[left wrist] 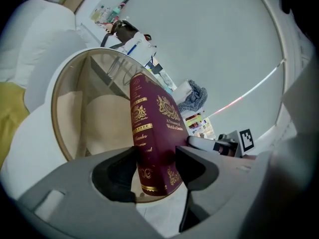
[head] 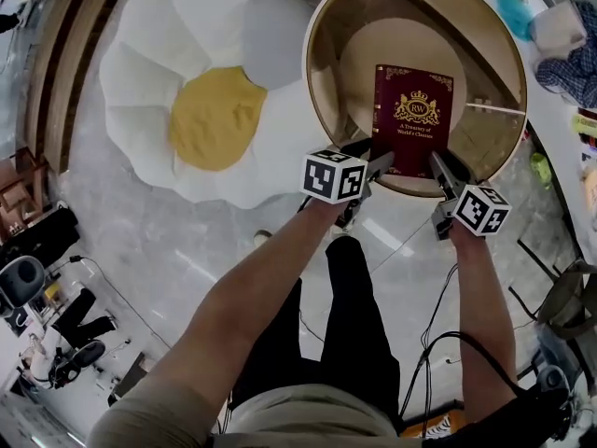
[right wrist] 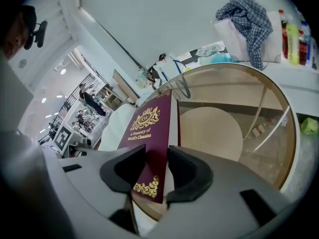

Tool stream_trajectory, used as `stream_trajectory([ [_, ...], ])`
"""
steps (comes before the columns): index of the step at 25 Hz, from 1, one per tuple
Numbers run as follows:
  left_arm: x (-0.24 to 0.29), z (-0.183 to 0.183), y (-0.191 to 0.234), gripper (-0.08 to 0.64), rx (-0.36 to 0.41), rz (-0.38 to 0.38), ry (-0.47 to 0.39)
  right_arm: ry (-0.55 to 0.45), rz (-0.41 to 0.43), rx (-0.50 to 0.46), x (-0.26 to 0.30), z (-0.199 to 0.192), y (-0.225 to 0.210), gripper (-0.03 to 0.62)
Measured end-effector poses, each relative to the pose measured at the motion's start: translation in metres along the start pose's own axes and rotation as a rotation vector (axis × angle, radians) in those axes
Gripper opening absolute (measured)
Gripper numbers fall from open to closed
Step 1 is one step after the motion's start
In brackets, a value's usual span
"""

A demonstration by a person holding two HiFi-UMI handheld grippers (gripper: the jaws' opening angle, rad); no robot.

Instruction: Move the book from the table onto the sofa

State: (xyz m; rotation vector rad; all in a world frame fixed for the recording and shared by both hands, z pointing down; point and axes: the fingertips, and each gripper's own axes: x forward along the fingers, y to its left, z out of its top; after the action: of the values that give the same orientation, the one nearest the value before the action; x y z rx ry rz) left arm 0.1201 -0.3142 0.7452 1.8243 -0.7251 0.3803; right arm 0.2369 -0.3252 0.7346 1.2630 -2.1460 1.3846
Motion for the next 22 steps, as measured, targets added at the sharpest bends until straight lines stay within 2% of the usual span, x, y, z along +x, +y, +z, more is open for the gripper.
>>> stream_trajectory([
  [4, -0.052, 0.002, 0.017, 0.241, -0.025, 0.021, -0.068, 0.004, 0.030, -0.029, 0.016, -0.006, 0.051, 0.150],
  [14, -0.163, -0.012, 0.077, 0.241, -0.065, 0.128, -0.231, 0.061, 0.174, -0.125, 0.073, -0.041, 0.156, 0.149],
  [22, -0.263, -0.050, 0.156, 0.241, -0.195, 0.193, -0.325, 0.203, 0.247, -0.246, 0.140, -0.096, 0.261, 0.147],
])
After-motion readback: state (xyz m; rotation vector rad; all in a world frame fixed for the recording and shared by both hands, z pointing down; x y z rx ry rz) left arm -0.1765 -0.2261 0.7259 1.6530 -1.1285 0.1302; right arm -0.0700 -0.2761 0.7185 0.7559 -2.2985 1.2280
